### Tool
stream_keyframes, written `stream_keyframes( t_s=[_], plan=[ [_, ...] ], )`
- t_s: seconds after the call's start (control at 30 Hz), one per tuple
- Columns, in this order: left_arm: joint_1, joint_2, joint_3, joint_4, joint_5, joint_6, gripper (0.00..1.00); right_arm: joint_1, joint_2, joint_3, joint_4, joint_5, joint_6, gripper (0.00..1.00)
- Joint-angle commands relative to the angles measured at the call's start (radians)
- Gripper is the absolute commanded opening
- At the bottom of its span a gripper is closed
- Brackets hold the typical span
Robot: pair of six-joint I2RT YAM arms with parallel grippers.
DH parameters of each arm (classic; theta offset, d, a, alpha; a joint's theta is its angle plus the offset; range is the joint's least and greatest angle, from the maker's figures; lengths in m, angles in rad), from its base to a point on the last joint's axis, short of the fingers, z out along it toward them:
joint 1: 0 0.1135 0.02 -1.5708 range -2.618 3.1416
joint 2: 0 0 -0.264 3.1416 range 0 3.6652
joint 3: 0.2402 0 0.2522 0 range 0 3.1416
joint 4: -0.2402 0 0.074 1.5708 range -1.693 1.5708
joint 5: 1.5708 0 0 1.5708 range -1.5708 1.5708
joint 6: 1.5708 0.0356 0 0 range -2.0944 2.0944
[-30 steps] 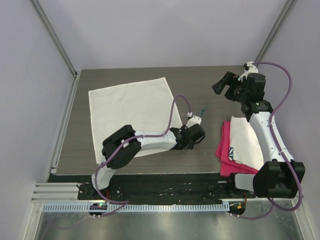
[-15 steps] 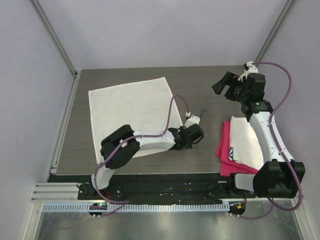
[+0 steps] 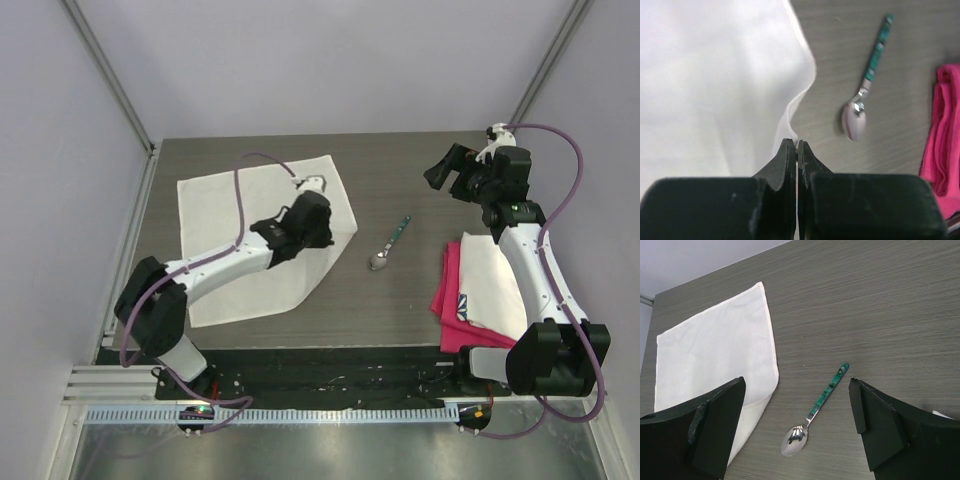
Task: Fold the napkin, place the utensils inside, and roll it up
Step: Fold the napkin
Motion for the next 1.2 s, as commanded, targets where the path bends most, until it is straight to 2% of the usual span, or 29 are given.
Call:
stream_keyframes(
  t_s=[0.0,0.27,0.43,0.67,1.17],
  plan=[
    [0.154,-0.076,-0.067,-0.017,0.069,0.026,0.00,-0.004,-0.014,0.005,0.019,-0.006,-0.016,0.94],
    [0.418,-0.078,-0.040,-0.154,-0.032,0.184,0.00,-0.004,-0.016,0.008,0.010,0.000,-0.025,0.94],
    [0.593,-0.025,0.016,-0.169,-0.010,0.253,0.00,-0.004,-0.013,0.016,0.003,0.013,-0.036,0.94],
    [0.728,0.132,0.180,-0.223,-0.005,0.339,0.00,-0.004,-0.005,0.029,-0.011,0.029,-0.045,0.94],
    [0.885,0.368,0.444,-0.292,-0.033,0.414,0.00,-0.007,0.041,0.059,-0.025,0.057,-0.062,0.95]
  ],
)
